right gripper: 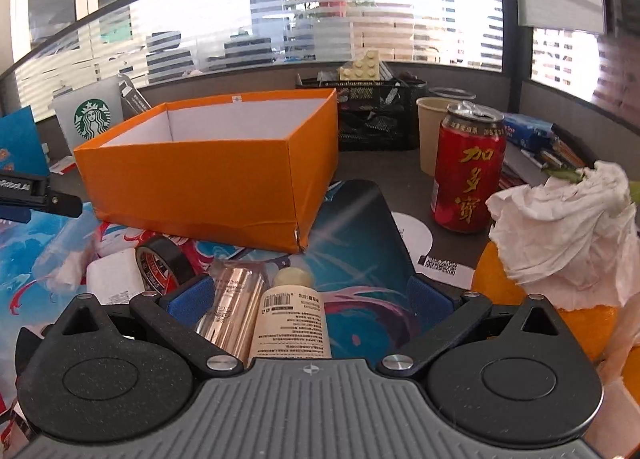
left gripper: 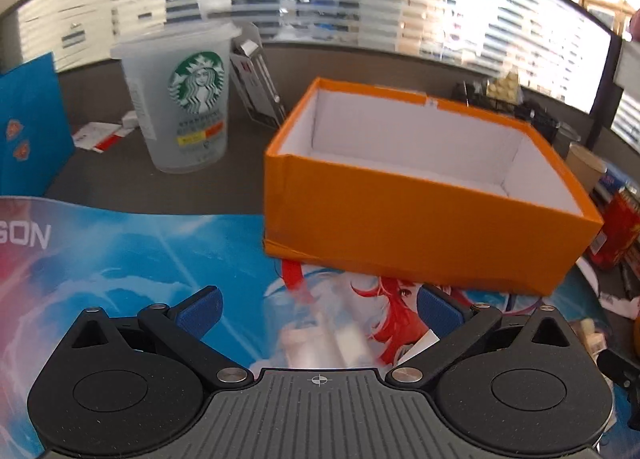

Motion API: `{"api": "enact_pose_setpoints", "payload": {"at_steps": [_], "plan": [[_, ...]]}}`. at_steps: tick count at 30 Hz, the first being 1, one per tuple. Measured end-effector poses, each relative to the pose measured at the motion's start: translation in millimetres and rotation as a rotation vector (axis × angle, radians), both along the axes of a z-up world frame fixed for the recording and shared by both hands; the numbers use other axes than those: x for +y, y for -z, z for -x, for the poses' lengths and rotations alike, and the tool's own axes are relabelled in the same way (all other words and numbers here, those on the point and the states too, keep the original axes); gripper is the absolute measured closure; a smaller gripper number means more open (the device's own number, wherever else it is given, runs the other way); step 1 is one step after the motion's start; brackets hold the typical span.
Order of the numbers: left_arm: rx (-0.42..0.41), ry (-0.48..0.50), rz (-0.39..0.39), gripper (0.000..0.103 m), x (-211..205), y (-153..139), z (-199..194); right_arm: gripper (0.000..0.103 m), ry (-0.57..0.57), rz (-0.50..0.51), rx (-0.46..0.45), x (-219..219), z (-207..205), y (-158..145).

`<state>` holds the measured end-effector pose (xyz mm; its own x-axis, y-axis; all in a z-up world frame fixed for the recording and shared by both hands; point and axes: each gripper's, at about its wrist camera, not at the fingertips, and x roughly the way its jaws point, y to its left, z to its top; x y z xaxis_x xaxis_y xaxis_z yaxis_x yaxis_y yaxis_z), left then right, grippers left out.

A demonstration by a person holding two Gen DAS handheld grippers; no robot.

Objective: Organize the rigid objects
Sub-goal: 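Reach the left gripper to the stacked clear plastic cups while the right gripper reaches the cream lotion bottle, then grasp the clear cups with the left gripper while the right gripper grasps the cream lotion bottle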

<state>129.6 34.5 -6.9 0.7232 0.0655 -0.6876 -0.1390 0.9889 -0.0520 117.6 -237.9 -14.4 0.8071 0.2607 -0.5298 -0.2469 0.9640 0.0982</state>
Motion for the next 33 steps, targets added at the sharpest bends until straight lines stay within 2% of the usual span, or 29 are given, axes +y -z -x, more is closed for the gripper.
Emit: {"api": "enact_pose_setpoints", "payload": {"at_steps": [4,8,10,16,22,24,26,31,33], "plan": [[0.045,0.007,-0.048,0.000,-5,16,-7,0.000,-0.001,0.017,0.012,-2,-2,7],[0.002,-0.015,-0.107,0.000,1,22,2,0.001,0.010,0.020,0.005,-6,-3,9],[0.010,-0.022,-0.131,0.000,4,27,6,0.001,0.011,0.024,0.001,-5,-2,9],[0.088,-0.021,-0.130,0.000,11,49,7,0.002,-0.022,0.022,-0.015,-3,0,11],[0.068,-0.039,-0.081,0.000,25,54,6,0.019,-0.055,-0.009,0.002,-5,0,9],[0.067,-0.050,-0.068,0.000,32,55,5,0.030,-0.032,-0.051,0.025,-12,-3,8],[0.066,-0.060,-0.058,0.000,36,57,5,0.031,-0.007,-0.078,0.047,-18,-6,7],[0.051,-0.040,-0.096,0.000,30,56,8,0.033,-0.026,0.020,0.052,-3,-1,11],[0.053,-0.014,-0.071,0.000,31,56,9,0.034,-0.034,0.062,0.052,5,1,13]]}}
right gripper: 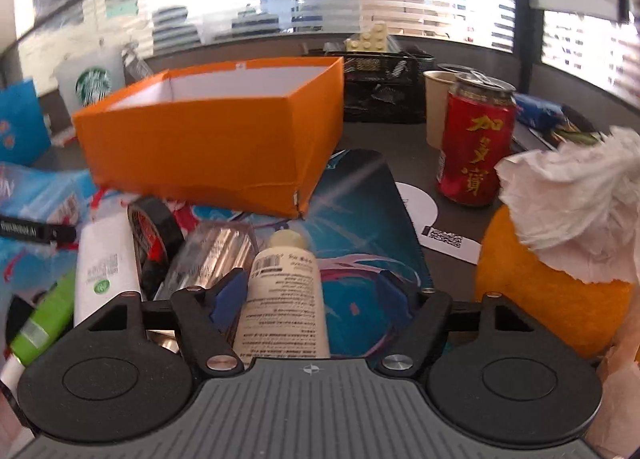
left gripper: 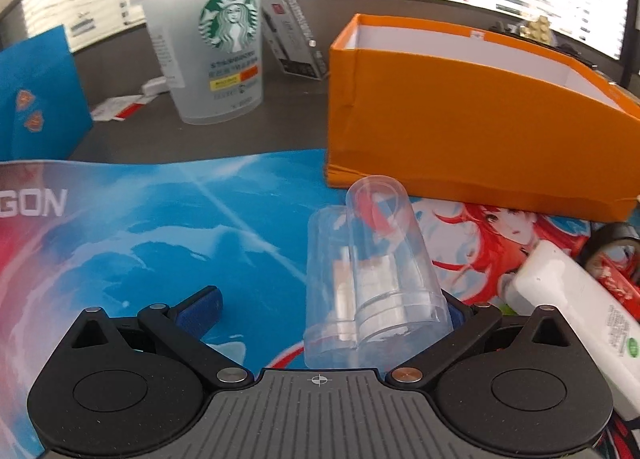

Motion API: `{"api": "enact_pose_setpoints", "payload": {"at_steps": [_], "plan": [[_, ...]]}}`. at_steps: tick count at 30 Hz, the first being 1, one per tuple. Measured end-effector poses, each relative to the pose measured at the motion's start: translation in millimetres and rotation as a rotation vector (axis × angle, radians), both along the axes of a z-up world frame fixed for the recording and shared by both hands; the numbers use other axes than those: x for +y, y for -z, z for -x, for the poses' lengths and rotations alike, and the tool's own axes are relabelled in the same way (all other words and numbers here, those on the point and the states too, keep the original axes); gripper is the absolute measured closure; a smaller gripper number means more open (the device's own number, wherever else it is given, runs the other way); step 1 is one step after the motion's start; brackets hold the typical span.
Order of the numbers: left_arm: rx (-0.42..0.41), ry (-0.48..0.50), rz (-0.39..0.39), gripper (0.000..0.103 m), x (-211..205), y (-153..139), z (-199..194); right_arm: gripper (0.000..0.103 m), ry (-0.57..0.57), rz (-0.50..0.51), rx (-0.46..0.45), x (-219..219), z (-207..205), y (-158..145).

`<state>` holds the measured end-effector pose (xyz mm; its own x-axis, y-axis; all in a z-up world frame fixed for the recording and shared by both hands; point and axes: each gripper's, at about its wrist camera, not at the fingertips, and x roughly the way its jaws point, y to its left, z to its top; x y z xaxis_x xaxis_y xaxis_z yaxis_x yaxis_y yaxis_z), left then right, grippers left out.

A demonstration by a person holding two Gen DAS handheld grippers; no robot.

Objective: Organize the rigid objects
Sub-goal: 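Grasp the clear cups with the left gripper while the right gripper grasps the cream lotion bottle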

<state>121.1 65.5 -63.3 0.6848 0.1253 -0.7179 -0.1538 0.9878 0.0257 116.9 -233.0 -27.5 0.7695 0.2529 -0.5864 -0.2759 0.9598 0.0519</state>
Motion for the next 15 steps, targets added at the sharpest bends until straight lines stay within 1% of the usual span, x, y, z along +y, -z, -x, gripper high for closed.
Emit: {"api": "enact_pose_setpoints", "payload": {"at_steps": [1,2,4,5,6,8,9,10,11,12,13,15], "plan": [[-0.003,0.008,0.011,0.000,0.6,0.3,0.6,0.035,-0.001,0.000,-0.006,2.0,1.0,0.2],[-0.008,0.016,0.005,0.000,0.2,0.7,0.6,0.037,-0.003,-0.002,-0.004,3.5,1.2,0.3],[-0.016,0.027,0.007,0.000,1.0,1.4,-0.4,0.044,-0.006,-0.012,0.004,4.0,0.5,0.6],[-0.020,0.032,0.007,0.000,1.4,1.7,-1.0,0.056,-0.015,-0.013,0.030,4.3,-1.6,2.6],[-0.023,0.037,0.008,0.000,1.8,2.0,-1.6,0.059,-0.024,-0.015,0.058,4.2,-3.7,6.4],[-0.029,0.047,0.010,0.002,1.8,1.8,-2.3,0.059,-0.022,-0.033,0.057,0.5,-3.9,7.9],[-0.035,0.054,0.011,0.007,1.8,1.3,-2.6,0.059,-0.022,-0.034,0.057,0.4,-3.3,7.5],[-0.047,0.058,0.009,0.017,1.3,0.3,-2.0,0.059,-0.020,-0.037,0.057,-0.1,-3.1,7.2],[-0.059,0.059,0.010,0.024,1.3,-1.1,-1.5,0.059,-0.019,-0.037,0.055,-0.4,-2.9,7.0],[-0.067,0.060,0.008,0.042,1.4,-2.7,-1.7,0.059,-0.018,-0.036,0.053,-0.1,-2.5,7.1],[-0.072,0.063,0.008,0.049,1.8,-4.0,-2.0,0.060,-0.017,-0.037,0.052,0.5,-1.6,7.1],[-0.067,0.069,0.013,0.049,2.8,-4.5,-3.0,0.060,-0.018,-0.035,0.050,0.9,-0.5,6.8]]}}
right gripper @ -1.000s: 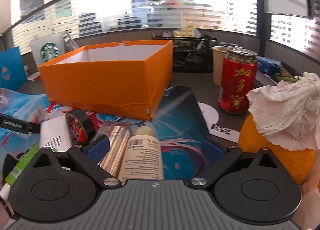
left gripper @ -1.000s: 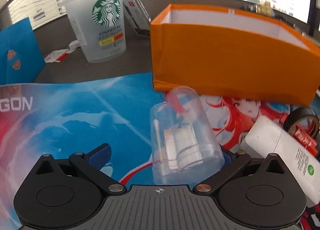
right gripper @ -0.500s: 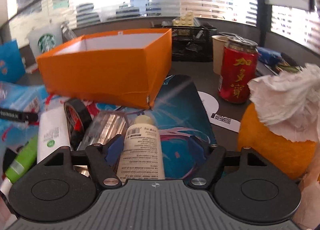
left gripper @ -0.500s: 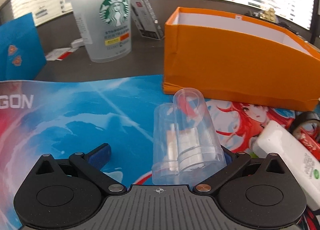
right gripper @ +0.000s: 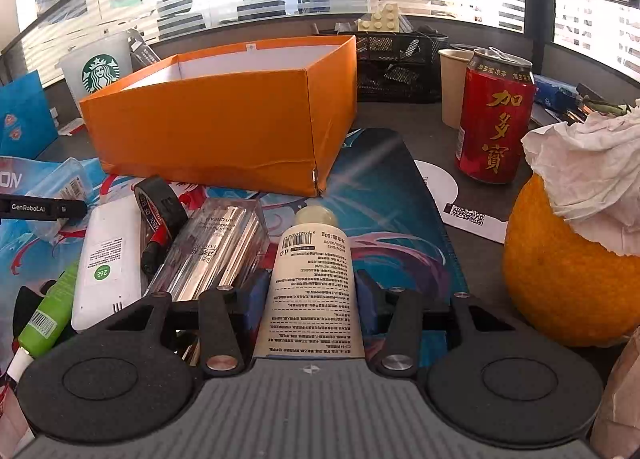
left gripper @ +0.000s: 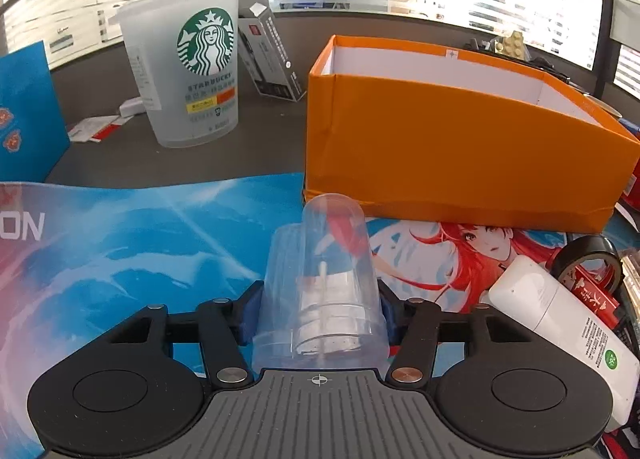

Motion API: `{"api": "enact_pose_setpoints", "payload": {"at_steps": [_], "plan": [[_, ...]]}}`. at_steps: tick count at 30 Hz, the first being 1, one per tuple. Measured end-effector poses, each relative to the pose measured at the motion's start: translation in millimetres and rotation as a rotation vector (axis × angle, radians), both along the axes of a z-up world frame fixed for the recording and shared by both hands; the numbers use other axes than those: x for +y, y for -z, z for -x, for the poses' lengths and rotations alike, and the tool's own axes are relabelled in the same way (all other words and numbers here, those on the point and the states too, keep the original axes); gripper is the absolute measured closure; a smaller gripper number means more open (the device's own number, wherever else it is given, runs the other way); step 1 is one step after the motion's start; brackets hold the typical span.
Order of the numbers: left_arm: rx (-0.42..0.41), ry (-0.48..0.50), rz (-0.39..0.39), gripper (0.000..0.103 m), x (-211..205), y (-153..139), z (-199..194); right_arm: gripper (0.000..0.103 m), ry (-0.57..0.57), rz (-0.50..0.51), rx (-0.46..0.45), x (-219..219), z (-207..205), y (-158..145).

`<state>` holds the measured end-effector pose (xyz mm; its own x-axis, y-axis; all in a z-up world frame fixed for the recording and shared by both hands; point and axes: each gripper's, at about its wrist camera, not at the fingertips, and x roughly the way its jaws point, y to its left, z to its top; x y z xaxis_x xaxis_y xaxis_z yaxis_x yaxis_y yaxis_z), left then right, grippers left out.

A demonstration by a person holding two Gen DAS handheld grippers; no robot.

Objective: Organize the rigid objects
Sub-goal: 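Grasp the clear cups with the left gripper while the right gripper grasps the cream lotion bottle, then carry the cups and lotion bottle into the orange box with both grippers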

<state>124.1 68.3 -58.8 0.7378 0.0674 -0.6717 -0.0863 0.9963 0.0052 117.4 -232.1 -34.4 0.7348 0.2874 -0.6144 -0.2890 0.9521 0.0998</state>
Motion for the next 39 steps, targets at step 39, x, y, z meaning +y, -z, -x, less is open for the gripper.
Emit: {"api": "enact_pose_setpoints", "payload": {"at_steps": [39], "plan": [[-0.165,0.140,0.106,0.049,-16,-111,-2,0.060,-0.077,-0.138,-0.170,20,-26,-100]]}}
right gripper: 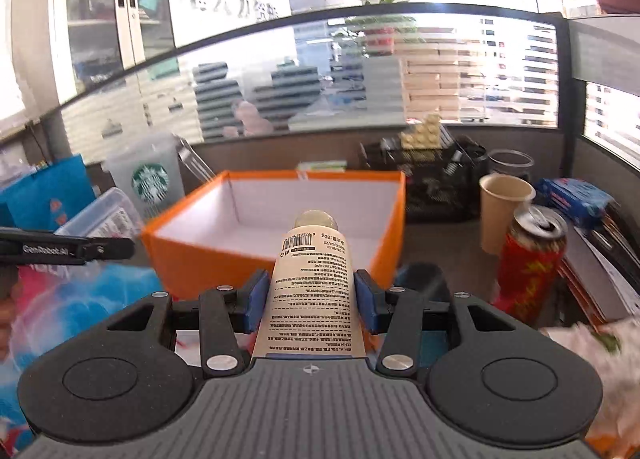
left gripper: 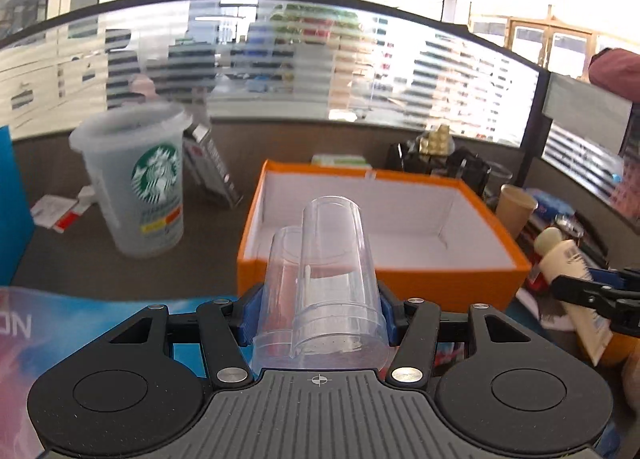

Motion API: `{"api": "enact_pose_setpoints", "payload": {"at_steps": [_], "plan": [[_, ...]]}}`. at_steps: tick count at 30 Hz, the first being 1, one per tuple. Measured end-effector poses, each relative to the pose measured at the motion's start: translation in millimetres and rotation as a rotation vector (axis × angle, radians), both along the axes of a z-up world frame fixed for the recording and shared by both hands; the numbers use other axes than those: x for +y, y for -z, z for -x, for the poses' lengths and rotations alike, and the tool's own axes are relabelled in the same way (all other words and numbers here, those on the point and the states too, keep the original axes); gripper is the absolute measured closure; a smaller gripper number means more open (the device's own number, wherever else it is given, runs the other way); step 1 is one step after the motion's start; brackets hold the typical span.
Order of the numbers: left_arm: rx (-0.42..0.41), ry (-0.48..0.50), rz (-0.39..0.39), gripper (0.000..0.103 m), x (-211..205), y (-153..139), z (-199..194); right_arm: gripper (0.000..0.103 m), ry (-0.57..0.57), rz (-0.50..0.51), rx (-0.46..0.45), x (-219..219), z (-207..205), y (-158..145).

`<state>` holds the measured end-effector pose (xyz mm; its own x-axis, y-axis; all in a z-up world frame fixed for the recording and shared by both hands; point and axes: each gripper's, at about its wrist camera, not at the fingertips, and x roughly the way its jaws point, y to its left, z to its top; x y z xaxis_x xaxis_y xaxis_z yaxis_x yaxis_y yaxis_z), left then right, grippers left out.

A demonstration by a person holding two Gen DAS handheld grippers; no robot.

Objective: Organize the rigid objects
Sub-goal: 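Carry the cups and lotion bottle into the orange box with both grippers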

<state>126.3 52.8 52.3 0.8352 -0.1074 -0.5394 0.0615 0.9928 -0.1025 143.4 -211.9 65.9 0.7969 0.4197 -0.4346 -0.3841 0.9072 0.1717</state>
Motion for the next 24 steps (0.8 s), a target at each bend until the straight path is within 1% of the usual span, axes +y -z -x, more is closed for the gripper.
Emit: {"api": "enact_pose_setpoints", "payload": {"at_steps": [3,7,11,15,18,24], "plan": [[-0.004,0.000,-0.006,0.049,-3,-9,-16,0.060,-0.017,-0.027,0.005,5,-16,-7],[0.016,-0.010,-0.002,0.049,-5,-14,-45,0.060,-0.031,-0.054,0.025,14,-43,-13],[0.034,-0.021,-0.040,0.049,-12,-14,-76,0.060,-0.035,-0.059,0.045,22,-76,-17],[0.071,-0.020,-0.058,0.049,-19,-8,-105,0.060,-0.031,-0.045,0.073,30,-108,-18],[0.106,-0.017,-0.066,0.049,-24,0,-124,0.060,-0.015,-0.013,0.092,37,-128,-14],[0.156,-0.018,-0.087,0.049,-30,18,-153,0.060,0.013,0.032,0.159,45,-161,5]]}}
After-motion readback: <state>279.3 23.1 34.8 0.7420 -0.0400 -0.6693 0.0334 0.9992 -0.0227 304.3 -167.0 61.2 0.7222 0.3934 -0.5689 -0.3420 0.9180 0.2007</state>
